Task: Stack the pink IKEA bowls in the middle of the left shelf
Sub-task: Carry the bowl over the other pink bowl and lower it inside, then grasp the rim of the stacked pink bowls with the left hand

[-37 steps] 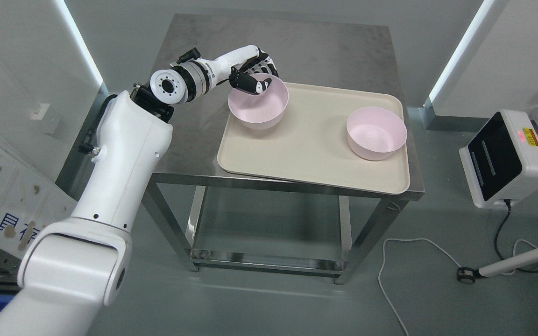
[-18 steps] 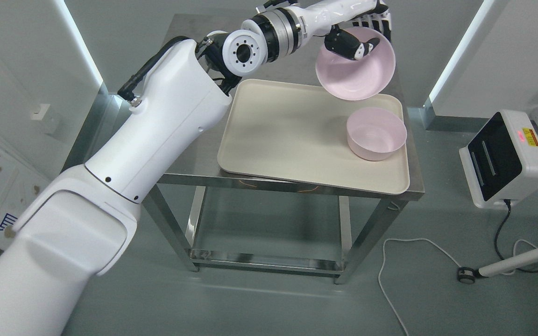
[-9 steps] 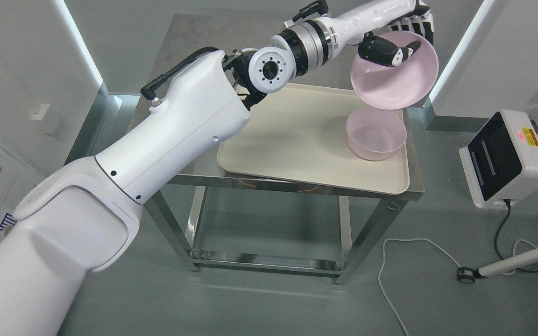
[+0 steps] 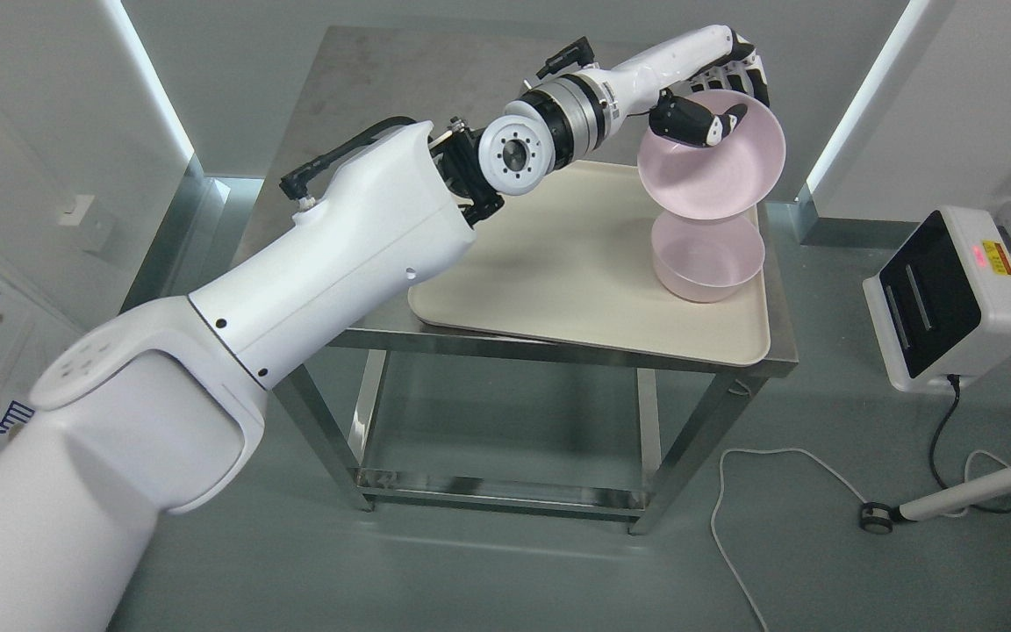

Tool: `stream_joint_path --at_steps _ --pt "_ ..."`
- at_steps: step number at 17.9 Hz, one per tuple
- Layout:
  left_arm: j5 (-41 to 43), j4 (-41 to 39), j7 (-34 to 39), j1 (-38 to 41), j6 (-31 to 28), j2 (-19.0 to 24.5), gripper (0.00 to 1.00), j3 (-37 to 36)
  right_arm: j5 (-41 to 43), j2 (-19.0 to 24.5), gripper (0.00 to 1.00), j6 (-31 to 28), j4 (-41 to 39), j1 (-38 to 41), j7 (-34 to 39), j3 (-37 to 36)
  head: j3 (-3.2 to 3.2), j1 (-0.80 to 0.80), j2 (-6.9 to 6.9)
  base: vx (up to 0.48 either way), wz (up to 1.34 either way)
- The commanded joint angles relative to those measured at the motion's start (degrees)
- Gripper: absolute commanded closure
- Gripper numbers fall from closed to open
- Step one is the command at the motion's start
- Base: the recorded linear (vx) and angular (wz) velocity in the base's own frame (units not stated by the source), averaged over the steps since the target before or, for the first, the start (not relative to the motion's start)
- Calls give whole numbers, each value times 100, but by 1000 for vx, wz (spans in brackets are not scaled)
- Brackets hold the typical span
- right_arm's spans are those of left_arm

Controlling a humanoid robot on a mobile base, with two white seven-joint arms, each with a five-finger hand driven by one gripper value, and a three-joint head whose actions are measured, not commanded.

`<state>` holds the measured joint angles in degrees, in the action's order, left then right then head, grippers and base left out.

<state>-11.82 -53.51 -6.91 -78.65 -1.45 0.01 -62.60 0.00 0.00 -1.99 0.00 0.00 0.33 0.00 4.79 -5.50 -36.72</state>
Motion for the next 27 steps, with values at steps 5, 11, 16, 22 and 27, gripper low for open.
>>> stream_joint_path --at_steps 5,11,16,22,27 --pt "-479 218 14 16 -57 99 83 -402 0 -100 0 6 -193 167 2 -62 0 0 0 0 0" --pt "-401 262 76 34 -57 99 60 -358 0 -100 0 6 -193 167 2 -62 0 0 0 0 0" --pt "274 -648 59 1356 -22 99 16 1717 0 -100 0 -3 -193 167 2 -62 0 0 0 0 0" --pt "865 -2339 -276 2644 1124 99 4 3193 0 -100 0 6 -193 167 2 -62 0 0 0 0 0" --pt "1374 -2682 -293 2961 1481 99 1 2799 0 -100 0 6 -193 167 2 -62 0 0 0 0 0"
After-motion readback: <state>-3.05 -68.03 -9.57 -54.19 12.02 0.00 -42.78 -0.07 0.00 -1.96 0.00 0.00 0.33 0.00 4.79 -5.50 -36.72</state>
